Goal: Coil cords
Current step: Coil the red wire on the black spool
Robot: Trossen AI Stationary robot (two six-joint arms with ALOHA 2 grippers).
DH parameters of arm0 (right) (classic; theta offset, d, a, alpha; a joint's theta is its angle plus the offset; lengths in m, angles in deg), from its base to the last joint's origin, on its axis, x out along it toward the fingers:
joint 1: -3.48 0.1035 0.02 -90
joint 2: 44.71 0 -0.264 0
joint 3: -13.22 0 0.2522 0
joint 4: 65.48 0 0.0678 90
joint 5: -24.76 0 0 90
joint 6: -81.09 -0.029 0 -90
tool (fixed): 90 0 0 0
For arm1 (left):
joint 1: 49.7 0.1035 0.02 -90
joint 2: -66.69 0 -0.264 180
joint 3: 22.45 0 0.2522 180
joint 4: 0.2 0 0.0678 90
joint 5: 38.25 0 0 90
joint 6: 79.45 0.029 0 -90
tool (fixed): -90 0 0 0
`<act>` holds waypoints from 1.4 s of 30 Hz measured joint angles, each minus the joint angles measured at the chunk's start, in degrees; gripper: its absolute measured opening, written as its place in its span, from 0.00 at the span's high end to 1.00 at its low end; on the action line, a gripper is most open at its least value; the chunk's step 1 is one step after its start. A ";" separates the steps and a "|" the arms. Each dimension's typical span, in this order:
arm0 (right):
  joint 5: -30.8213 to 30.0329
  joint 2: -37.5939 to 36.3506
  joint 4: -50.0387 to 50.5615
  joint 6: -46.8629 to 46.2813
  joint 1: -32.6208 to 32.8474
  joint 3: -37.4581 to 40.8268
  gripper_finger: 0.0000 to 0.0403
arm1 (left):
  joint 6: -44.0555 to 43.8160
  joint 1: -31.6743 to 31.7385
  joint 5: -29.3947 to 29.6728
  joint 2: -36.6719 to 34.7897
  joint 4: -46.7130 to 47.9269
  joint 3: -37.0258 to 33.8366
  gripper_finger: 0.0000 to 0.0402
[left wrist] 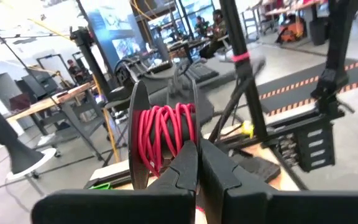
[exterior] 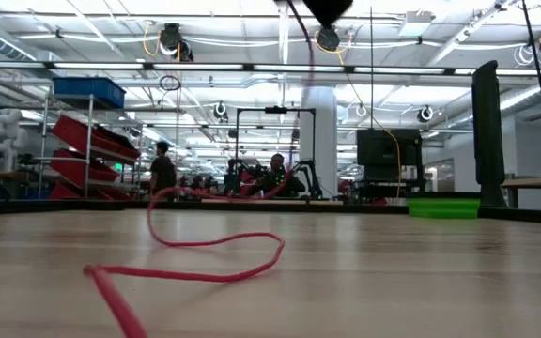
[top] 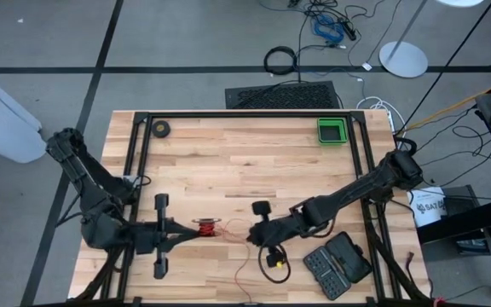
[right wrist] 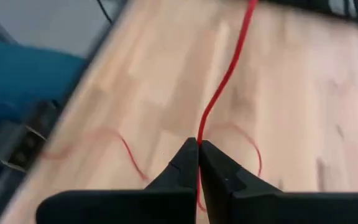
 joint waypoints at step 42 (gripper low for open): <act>-4.70 -4.00 -2.80 -3.78 2.06 0.15 0.88 | 4.07 -14.69 3.93 -3.61 -4.89 0.02 0.98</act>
